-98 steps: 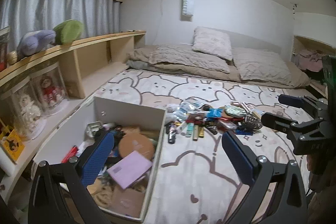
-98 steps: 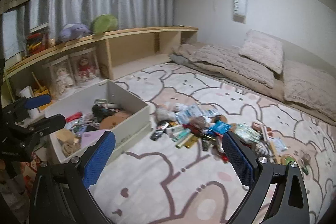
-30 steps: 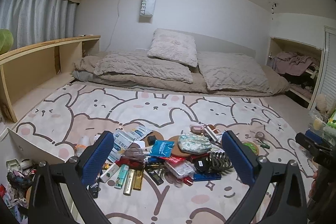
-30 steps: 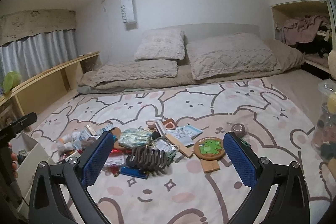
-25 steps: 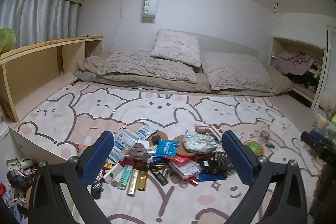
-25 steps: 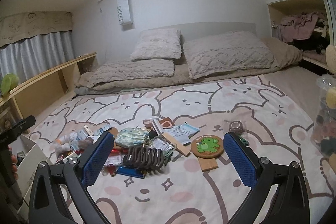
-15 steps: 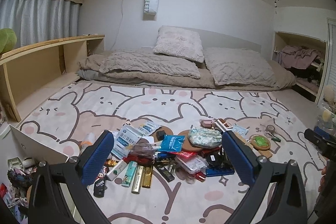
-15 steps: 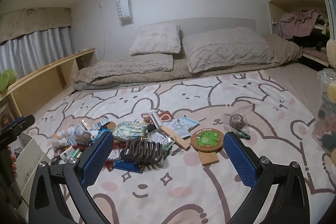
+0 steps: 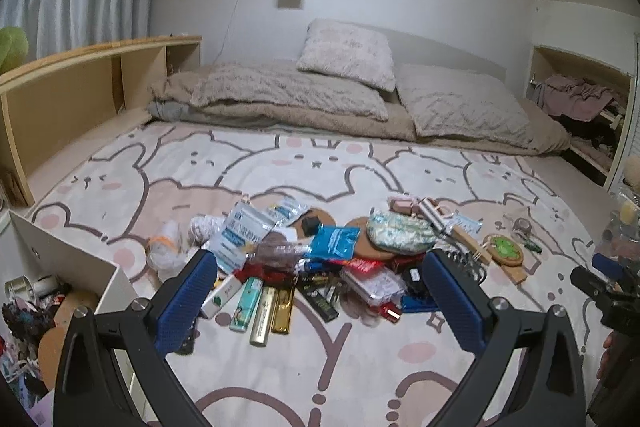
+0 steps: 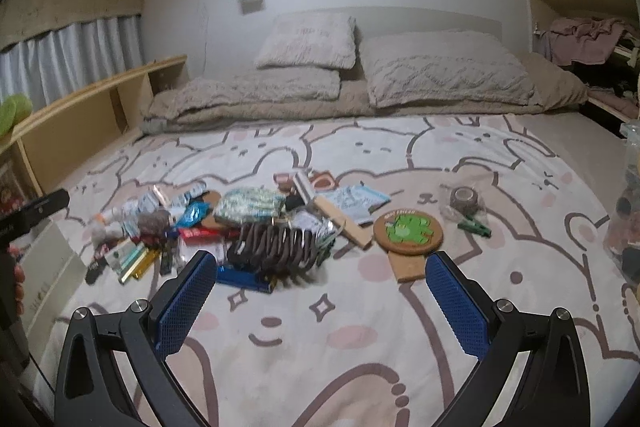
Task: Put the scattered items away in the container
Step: 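Lower both open tools toward the pile of lighters on the bed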
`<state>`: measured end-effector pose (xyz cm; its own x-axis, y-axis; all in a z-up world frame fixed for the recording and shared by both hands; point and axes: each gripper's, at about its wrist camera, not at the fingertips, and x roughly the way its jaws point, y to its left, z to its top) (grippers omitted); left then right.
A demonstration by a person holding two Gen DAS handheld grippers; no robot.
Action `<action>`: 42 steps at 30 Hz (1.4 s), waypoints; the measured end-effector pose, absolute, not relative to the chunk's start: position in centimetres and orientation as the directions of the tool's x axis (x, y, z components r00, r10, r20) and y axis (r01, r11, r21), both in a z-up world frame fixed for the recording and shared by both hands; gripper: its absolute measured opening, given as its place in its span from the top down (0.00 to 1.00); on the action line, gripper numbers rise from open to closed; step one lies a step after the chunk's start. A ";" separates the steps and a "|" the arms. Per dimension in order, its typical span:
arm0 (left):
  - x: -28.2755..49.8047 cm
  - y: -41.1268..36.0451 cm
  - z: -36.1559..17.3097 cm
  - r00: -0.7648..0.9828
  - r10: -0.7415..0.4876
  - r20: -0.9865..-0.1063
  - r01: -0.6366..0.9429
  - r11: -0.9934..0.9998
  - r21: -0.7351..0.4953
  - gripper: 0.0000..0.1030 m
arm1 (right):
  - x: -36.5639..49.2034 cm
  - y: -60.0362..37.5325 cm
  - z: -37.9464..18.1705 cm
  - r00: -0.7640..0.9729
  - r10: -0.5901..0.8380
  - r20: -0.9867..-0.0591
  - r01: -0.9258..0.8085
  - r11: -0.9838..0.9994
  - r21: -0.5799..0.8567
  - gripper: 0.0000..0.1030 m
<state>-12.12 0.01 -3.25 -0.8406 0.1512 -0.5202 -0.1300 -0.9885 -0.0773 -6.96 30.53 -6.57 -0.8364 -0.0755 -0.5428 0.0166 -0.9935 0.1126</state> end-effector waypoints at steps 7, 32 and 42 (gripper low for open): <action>-12.9 0.1 -5.4 -0.785 0.125 -0.606 -0.116 -0.992 -0.055 0.00 | -7.1 28.5 -8.8 -0.789 -0.105 -0.605 0.059 -0.994 0.095 0.00; -16.6 -0.3 -14.0 -0.558 0.055 -0.828 -0.043 -0.998 -0.037 0.14 | -9.2 24.2 -16.6 -0.577 -0.209 -0.790 0.095 -0.977 0.189 0.00; -18.1 -3.0 -16.9 -0.500 0.033 -0.866 0.066 -0.995 -0.075 0.23 | -9.2 22.9 -17.9 -0.561 -0.144 -0.815 0.093 -0.989 0.111 0.00</action>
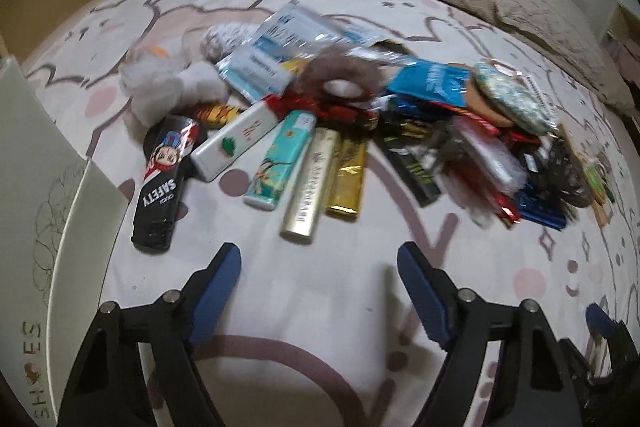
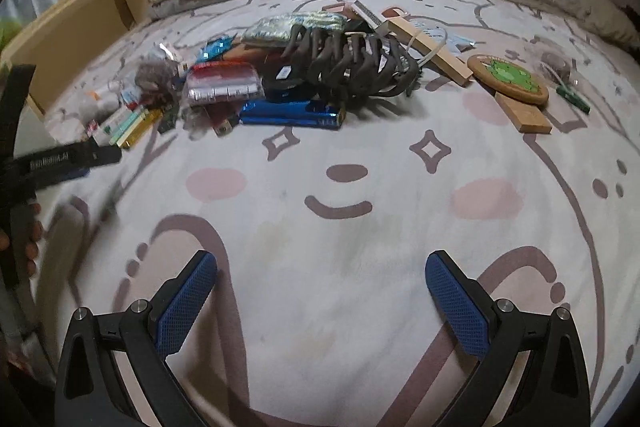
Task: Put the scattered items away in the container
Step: 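Lower both open tools toward the pile of lighters on the bed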
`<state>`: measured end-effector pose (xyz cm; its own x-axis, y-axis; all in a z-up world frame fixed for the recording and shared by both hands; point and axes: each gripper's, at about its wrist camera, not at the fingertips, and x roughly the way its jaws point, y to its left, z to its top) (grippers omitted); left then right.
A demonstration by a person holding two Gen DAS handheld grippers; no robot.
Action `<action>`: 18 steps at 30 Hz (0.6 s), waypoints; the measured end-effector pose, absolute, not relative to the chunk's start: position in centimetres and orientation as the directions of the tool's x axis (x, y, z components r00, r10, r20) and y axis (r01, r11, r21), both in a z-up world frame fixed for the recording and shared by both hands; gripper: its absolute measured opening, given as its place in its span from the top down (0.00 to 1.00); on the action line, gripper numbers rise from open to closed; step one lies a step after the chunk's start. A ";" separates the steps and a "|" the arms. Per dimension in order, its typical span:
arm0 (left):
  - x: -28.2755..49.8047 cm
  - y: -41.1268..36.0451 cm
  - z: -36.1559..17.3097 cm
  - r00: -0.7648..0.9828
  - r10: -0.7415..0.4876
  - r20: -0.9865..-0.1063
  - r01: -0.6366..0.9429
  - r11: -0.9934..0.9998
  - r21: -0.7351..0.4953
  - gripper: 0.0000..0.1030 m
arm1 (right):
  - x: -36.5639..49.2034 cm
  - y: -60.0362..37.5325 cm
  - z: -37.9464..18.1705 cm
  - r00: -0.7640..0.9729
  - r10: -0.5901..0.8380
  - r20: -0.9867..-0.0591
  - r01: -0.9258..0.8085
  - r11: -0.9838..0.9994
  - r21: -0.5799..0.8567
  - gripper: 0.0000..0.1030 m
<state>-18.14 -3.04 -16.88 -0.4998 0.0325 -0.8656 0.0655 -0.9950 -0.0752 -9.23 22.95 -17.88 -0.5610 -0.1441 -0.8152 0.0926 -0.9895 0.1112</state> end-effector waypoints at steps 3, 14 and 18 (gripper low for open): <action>-18.4 -3.2 -17.3 -0.512 0.003 -0.859 0.064 -0.997 -0.042 0.27 | -9.1 22.2 -18.3 -0.565 -0.094 -0.820 0.106 -0.993 0.041 0.00; -19.2 -3.1 -18.6 -0.520 0.017 -0.854 0.008 -1.000 -0.024 0.08 | -9.5 22.2 -18.7 -0.564 -0.070 -0.823 0.104 -0.994 0.014 0.00; -19.2 -2.7 -18.8 -0.521 0.005 -0.853 -0.001 -1.000 -0.006 0.06 | -10.0 22.2 -18.9 -0.556 -0.071 -0.828 0.096 -0.995 0.020 0.00</action>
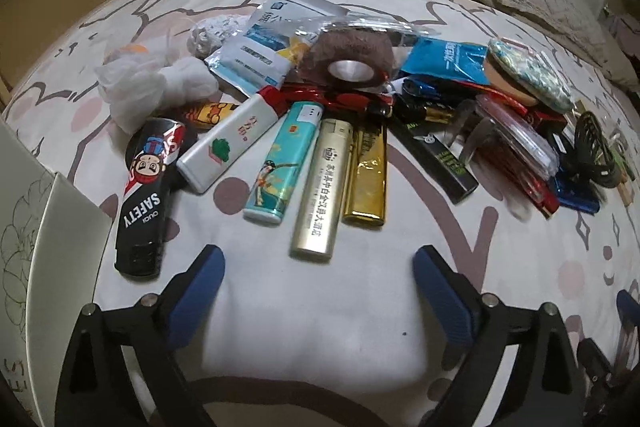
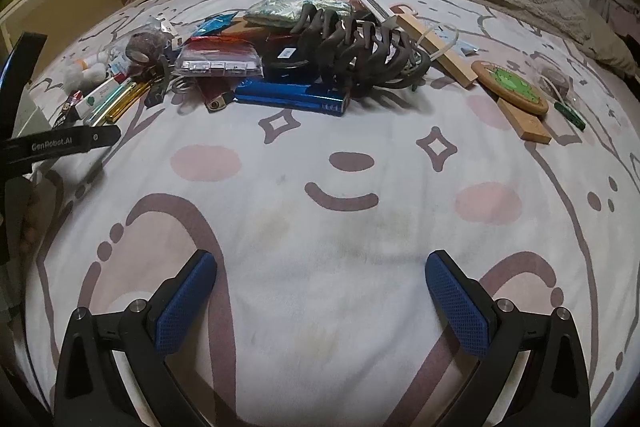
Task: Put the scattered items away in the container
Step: 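Lower both open tools toward the pile of lighters on the bed, then grasp the gold lighter with the left tool while the right tool grasps the blue lighter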
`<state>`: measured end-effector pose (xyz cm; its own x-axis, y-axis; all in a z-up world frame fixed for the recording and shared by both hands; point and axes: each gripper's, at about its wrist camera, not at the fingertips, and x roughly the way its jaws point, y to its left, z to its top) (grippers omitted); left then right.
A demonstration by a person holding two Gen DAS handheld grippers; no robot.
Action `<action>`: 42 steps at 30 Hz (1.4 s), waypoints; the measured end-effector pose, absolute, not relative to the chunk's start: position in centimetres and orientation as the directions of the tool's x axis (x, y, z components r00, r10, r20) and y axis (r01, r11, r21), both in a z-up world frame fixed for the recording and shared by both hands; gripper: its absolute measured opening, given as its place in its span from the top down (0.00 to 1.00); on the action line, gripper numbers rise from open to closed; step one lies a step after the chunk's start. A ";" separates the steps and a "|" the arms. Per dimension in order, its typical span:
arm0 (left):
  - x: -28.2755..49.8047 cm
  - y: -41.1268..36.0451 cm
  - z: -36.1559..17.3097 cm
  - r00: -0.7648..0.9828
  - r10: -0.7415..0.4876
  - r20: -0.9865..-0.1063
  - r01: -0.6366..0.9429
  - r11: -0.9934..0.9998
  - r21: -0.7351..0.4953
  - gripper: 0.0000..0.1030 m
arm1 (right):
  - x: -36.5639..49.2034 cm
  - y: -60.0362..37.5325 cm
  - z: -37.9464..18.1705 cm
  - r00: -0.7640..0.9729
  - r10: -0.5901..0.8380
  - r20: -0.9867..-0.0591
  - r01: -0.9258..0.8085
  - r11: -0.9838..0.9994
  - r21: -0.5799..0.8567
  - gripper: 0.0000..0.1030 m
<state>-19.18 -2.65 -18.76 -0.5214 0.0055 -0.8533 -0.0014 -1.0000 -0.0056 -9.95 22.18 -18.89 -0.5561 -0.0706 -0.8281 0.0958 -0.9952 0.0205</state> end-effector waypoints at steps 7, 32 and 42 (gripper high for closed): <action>-19.1 -2.2 -18.6 -0.535 -0.007 -0.845 -0.002 -1.000 0.010 0.09 | -11.3 21.3 -19.0 -0.556 -0.049 -0.830 0.087 -0.996 0.000 0.00; -18.9 -1.5 -18.0 -0.585 0.027 -0.811 -0.019 -1.000 -0.019 0.53 | -20.7 19.5 -19.1 -0.558 -0.016 -0.830 -0.063 -0.996 0.061 0.00; -18.4 -1.8 -17.6 -0.580 0.051 -0.813 -0.023 -0.999 -0.046 0.81 | -18.9 20.1 -18.9 -0.601 -0.014 -0.799 -0.057 -0.997 0.061 0.12</action>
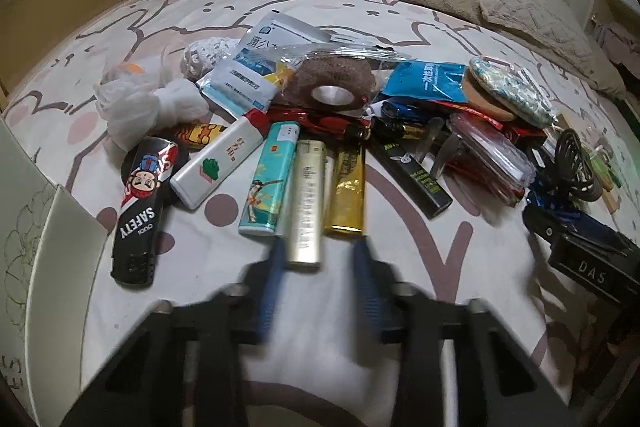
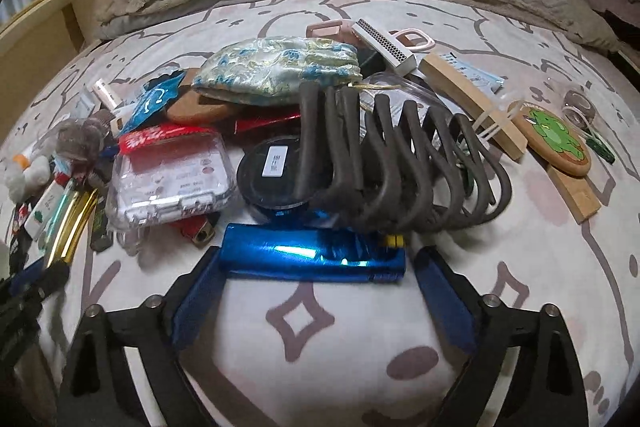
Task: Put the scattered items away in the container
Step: 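Grasp the gold lighter with the left tool while the right tool grasps the blue lighter, then lift the gold lighter with the left tool while the right tool lifts the blue lighter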
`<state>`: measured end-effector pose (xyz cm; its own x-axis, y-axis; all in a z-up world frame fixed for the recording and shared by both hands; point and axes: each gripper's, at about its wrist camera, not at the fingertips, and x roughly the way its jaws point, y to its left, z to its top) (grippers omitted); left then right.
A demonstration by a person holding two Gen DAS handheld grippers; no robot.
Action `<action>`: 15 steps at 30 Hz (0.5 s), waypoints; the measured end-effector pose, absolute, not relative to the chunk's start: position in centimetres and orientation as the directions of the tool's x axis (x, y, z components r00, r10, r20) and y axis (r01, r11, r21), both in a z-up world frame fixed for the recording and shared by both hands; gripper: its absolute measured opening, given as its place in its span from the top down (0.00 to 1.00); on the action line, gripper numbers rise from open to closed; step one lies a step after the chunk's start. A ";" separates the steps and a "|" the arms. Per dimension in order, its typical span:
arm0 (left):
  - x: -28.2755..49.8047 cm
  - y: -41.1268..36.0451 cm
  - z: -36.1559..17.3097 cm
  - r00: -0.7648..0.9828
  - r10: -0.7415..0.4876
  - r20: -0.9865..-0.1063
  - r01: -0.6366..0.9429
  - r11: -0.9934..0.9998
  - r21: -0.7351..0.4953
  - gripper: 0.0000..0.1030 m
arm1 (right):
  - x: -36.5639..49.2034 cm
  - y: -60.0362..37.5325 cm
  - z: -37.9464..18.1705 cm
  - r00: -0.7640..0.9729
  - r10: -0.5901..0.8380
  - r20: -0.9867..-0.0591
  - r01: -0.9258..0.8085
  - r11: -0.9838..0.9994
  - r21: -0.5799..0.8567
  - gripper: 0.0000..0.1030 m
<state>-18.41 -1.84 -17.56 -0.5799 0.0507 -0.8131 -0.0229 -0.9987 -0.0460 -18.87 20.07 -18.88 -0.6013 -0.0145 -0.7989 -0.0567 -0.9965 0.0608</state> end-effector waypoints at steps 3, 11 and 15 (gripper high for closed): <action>-18.0 -1.3 -17.5 -0.577 0.052 -0.815 -0.044 -0.999 -0.032 0.81 | -18.7 19.6 -18.8 -0.605 -0.018 -0.796 -0.040 -0.998 0.053 0.18; -17.0 -1.6 -17.2 -0.555 0.098 -0.826 -0.058 -0.995 -0.080 0.81 | -16.8 19.3 -18.8 -0.607 -0.026 -0.794 0.010 -1.000 0.025 0.19; -16.4 -1.8 -17.1 -0.541 0.126 -0.832 -0.058 -0.992 -0.112 0.81 | -15.5 19.4 -18.8 -0.608 -0.042 -0.793 0.034 -0.999 0.026 0.19</action>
<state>-16.38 -1.85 -17.06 -0.5407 0.1260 -0.8318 -0.0582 -0.9920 -0.1124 -15.50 19.37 -18.79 -0.6083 -0.0419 -0.7926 0.0344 -0.9991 0.0264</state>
